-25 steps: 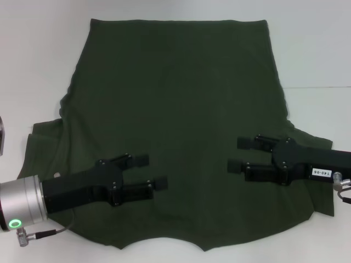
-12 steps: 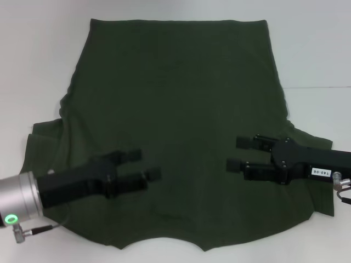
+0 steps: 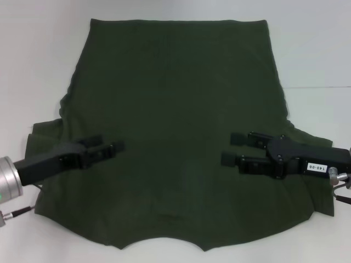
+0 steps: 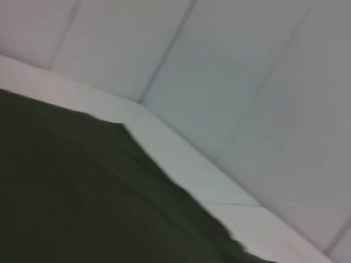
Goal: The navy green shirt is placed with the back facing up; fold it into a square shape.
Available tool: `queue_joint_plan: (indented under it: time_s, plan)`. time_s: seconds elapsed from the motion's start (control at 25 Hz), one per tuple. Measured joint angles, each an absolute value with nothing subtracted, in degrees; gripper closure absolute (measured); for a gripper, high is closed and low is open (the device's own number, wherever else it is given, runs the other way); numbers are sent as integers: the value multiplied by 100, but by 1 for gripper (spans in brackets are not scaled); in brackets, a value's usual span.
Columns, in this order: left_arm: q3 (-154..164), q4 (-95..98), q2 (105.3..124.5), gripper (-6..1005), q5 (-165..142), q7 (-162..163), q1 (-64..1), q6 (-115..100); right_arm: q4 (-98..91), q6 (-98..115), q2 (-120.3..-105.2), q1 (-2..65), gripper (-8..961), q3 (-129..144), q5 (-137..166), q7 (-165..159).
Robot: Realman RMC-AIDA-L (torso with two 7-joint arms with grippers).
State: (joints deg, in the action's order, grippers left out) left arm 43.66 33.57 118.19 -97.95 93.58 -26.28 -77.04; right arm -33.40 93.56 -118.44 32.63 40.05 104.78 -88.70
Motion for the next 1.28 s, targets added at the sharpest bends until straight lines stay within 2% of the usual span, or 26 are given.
queue_joint_plan:
  time_s: [0.6, 1.28]
  plan:
    - [4294, 3336, 11597, 52, -9813, 9838, -2628, -5711, -3362, 9227, -11931, 3331, 40, 4001, 10299, -9164]
    - [4359, 3266, 11631, 52, -10081, 10098, -2696, -4437, -3334, 9157, -11949, 3385, 40, 3999, 10272, -9168]
